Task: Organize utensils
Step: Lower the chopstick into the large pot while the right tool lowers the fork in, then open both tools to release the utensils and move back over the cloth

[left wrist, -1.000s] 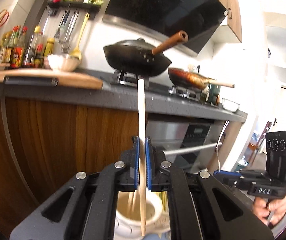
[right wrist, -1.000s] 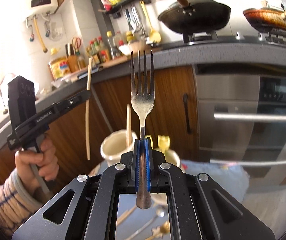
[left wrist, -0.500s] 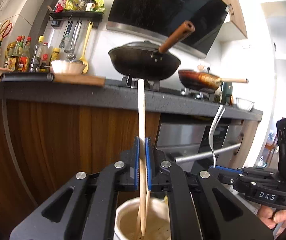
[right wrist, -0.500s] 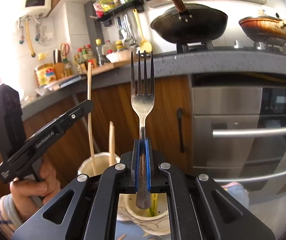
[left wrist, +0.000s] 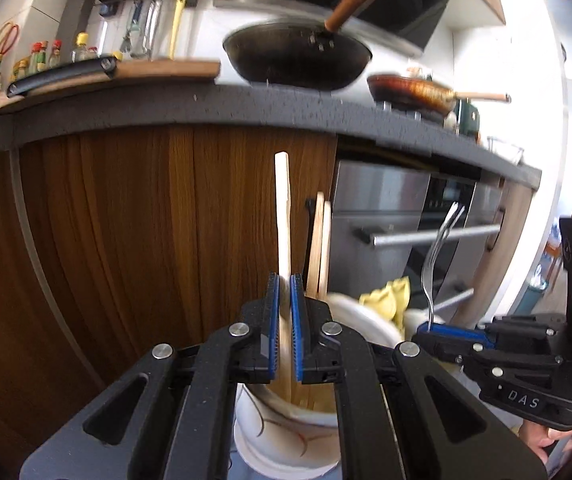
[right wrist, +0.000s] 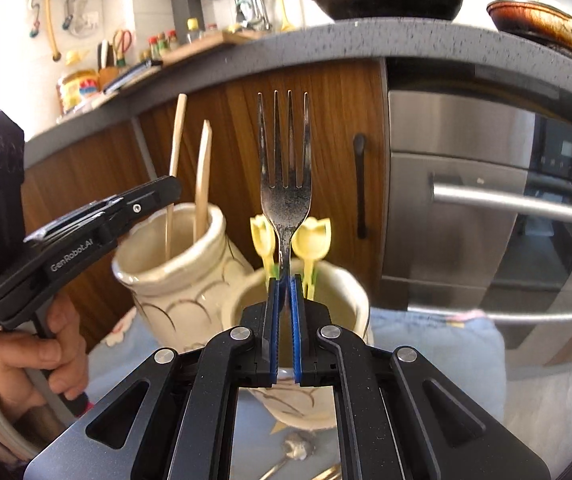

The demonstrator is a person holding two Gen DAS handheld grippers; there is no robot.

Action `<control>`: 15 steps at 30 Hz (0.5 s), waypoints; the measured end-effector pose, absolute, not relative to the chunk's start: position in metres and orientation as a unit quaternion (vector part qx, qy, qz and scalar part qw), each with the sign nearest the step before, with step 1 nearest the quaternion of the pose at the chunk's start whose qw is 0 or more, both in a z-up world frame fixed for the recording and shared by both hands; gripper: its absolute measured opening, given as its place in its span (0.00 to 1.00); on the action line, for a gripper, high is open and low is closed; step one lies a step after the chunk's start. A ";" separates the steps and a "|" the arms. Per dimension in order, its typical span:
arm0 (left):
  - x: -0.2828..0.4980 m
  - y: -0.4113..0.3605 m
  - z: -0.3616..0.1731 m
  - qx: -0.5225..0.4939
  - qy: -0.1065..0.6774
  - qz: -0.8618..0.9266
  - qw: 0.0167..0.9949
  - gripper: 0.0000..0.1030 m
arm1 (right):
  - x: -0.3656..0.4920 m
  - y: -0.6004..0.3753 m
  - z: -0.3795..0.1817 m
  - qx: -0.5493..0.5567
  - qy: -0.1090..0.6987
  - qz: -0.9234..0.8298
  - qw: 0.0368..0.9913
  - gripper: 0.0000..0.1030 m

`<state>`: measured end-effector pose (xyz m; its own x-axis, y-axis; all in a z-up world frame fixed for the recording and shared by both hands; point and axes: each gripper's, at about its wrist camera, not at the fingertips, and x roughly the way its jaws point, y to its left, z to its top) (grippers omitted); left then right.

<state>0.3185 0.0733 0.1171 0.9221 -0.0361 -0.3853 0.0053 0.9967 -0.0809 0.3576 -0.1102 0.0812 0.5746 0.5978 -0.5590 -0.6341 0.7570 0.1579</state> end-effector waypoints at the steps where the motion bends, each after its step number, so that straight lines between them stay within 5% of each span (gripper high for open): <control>1: 0.318 0.072 0.116 -0.034 0.199 -0.012 0.979 0.05 | 0.359 -0.109 0.080 -0.032 0.309 0.346 0.885 0.06; 11: 0.318 0.063 0.120 -0.005 0.214 -0.005 0.977 0.07 | 0.363 -0.096 0.080 -0.057 0.333 0.336 0.879 0.06; 15: 0.309 0.065 0.122 -0.009 0.203 -0.004 0.979 0.20 | 0.361 -0.100 0.082 -0.051 0.331 0.337 0.880 0.08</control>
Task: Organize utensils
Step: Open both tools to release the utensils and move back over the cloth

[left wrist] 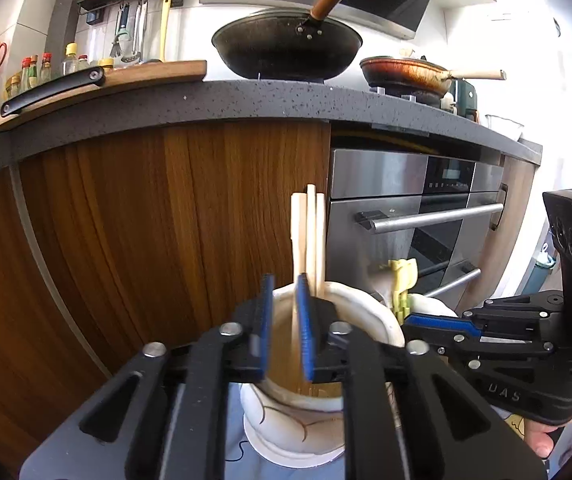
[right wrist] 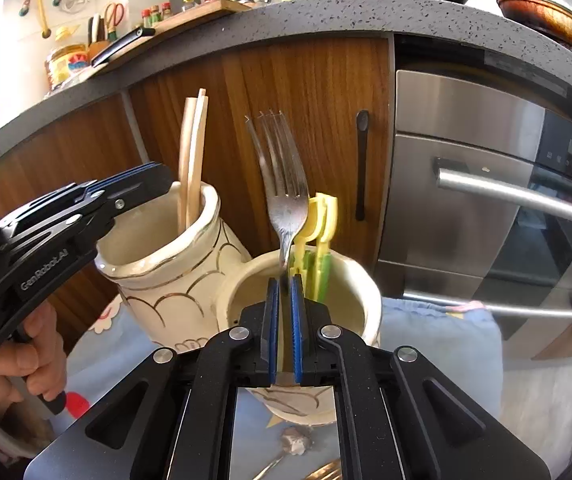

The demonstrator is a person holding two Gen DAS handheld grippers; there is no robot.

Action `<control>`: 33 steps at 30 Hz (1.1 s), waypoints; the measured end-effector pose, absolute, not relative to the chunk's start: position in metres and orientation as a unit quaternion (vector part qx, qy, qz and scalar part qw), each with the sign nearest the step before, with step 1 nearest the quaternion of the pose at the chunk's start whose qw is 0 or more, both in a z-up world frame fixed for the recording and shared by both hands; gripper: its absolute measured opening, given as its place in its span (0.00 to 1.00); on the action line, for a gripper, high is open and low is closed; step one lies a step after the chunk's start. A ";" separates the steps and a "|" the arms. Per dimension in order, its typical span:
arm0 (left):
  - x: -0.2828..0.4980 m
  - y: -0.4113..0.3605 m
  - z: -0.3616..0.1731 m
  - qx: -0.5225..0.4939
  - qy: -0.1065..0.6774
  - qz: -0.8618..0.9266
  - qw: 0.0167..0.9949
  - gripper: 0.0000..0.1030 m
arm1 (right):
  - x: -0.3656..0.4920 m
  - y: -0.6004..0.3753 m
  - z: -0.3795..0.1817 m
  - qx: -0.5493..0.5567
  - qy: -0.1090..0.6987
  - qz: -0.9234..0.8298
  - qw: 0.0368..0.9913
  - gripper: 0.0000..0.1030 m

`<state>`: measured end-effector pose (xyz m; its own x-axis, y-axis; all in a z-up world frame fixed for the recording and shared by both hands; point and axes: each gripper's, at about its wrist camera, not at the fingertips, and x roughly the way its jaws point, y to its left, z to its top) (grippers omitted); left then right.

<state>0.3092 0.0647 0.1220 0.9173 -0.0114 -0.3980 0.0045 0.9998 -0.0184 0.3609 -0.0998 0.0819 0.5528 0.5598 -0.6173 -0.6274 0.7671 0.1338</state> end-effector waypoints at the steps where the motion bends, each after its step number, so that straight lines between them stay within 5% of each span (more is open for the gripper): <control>1: 0.305 0.066 0.122 -0.012 0.199 -0.006 0.980 0.23 | 0.360 -0.101 0.083 -0.050 0.330 0.339 0.880 0.10; 16: 0.230 0.079 0.102 -0.036 0.190 -0.020 0.981 0.48 | 0.303 -0.162 0.085 -0.028 0.300 0.341 0.890 0.29; 33: 0.208 0.048 0.022 -0.019 0.344 -0.048 0.938 0.49 | 0.265 -0.199 0.014 -0.019 0.372 0.308 0.875 0.36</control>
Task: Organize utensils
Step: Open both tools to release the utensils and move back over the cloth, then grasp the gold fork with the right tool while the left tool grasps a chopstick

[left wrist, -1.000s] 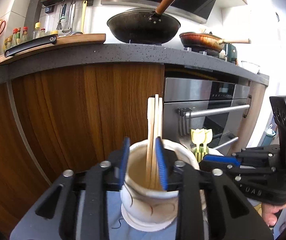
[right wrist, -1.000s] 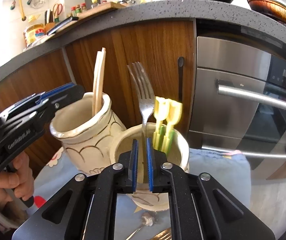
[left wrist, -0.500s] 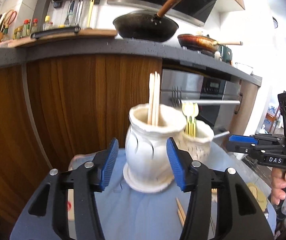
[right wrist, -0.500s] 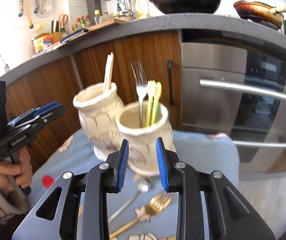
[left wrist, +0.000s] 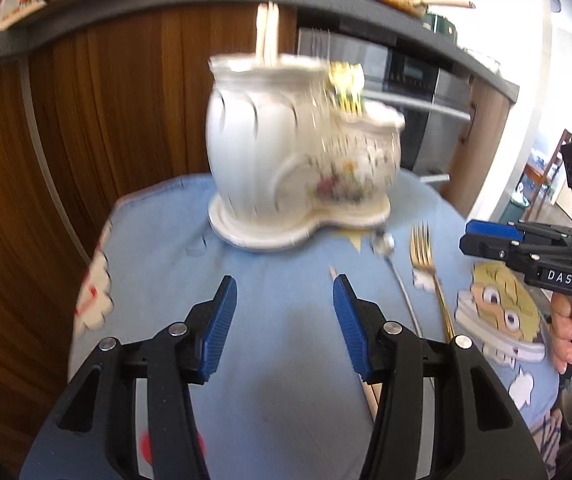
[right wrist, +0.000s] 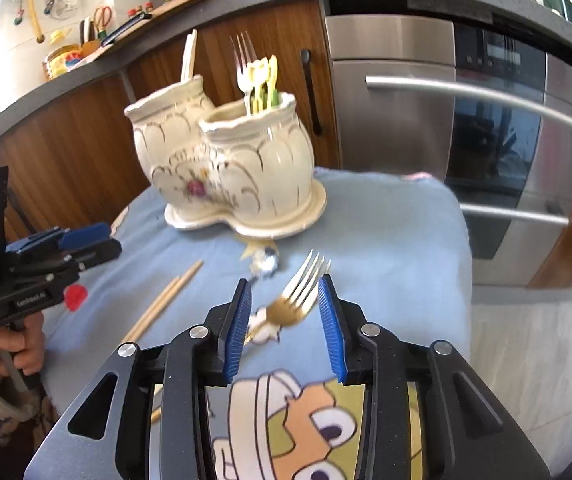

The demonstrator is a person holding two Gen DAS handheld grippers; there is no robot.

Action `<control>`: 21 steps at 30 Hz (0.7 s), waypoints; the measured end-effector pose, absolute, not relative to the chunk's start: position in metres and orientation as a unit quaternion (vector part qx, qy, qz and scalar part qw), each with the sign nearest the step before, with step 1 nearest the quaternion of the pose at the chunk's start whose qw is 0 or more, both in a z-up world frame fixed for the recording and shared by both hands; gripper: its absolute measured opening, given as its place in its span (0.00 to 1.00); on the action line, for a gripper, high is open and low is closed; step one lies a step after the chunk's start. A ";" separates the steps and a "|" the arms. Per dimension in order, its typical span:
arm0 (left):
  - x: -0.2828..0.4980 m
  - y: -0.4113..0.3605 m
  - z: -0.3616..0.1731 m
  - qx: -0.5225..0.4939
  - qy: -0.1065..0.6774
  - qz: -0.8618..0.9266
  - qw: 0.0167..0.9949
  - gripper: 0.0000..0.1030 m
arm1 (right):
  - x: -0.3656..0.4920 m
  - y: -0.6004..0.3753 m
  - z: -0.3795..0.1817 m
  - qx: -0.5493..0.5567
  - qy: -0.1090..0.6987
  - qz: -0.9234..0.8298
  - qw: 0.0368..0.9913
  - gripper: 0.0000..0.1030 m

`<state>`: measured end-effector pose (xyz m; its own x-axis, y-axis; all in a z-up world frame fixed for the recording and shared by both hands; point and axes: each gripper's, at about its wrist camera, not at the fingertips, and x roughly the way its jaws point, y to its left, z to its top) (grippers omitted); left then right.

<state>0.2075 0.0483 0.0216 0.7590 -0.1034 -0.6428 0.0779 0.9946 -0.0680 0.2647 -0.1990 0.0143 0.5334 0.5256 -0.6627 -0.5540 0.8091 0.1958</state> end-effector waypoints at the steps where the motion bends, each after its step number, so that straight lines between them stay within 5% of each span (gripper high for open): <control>1: 0.206 0.046 0.017 -0.017 0.351 -0.050 0.935 0.49 | 0.263 -0.199 0.011 -0.019 0.374 0.307 0.875 0.37; 21: 0.198 0.020 -0.011 0.006 0.405 -0.064 0.912 0.49 | 0.250 -0.175 -0.010 -0.043 0.418 0.307 0.854 0.41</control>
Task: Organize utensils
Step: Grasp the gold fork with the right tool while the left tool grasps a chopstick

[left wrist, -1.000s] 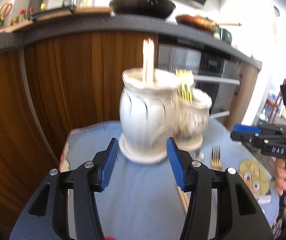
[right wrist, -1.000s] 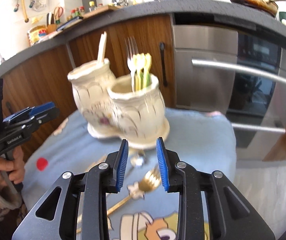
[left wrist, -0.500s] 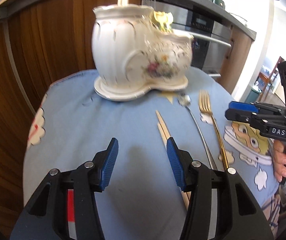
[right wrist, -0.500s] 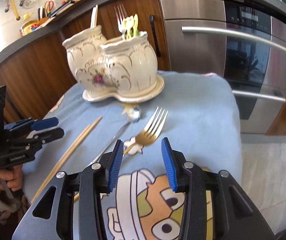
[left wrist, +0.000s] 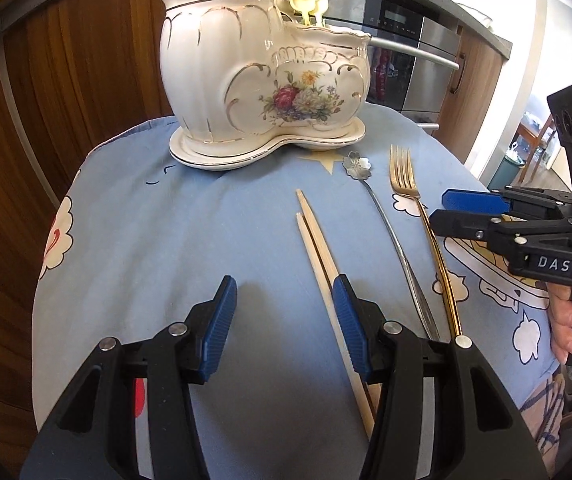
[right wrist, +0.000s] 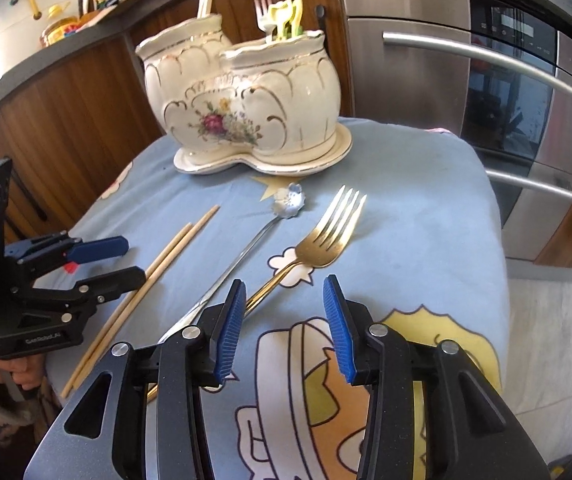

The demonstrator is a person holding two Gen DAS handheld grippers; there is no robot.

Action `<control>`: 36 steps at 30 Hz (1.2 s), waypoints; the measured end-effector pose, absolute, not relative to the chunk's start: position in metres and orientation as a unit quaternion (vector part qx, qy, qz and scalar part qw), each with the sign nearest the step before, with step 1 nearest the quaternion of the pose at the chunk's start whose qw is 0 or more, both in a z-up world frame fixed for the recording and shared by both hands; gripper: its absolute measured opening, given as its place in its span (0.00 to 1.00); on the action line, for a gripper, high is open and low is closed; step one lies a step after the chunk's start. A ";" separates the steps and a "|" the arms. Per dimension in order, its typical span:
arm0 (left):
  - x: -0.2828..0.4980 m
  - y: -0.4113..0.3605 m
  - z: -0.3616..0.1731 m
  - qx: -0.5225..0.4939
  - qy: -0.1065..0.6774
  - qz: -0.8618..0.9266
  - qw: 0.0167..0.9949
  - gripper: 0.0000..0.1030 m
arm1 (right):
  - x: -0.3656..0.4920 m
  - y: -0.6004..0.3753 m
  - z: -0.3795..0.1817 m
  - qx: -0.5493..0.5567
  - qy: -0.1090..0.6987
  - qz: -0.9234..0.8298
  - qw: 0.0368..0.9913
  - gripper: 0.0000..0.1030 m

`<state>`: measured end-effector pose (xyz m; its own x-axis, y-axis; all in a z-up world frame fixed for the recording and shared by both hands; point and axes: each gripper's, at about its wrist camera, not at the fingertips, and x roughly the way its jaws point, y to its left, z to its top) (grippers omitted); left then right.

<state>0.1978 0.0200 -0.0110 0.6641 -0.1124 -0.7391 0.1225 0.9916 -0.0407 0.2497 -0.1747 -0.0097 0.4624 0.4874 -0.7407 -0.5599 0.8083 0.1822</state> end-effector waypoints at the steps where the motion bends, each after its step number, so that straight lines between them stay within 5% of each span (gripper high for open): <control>1: 0.198 0.019 -0.011 0.009 0.405 -0.064 0.912 0.49 | 0.250 -0.173 -0.010 -0.045 0.420 0.307 0.853 0.41; 9: 0.199 0.018 -0.011 0.013 0.406 -0.073 0.911 0.42 | 0.257 -0.161 -0.016 -0.060 0.433 0.299 0.849 0.41; 17: 0.201 0.013 -0.010 0.013 0.415 -0.093 0.905 0.22 | 0.258 -0.167 -0.014 -0.075 0.437 0.330 0.834 0.25; 23: 0.202 0.007 -0.010 0.030 0.428 -0.102 0.898 0.21 | 0.266 -0.178 -0.007 -0.119 0.448 0.336 0.820 0.15; 29: 0.209 0.014 -0.009 0.051 0.441 -0.091 0.891 0.09 | 0.273 -0.187 -0.004 -0.163 0.465 0.340 0.801 0.14; 36: 0.219 0.051 -0.007 0.033 0.459 -0.066 0.885 0.08 | 0.282 -0.195 -0.007 -0.156 0.484 0.333 0.794 0.18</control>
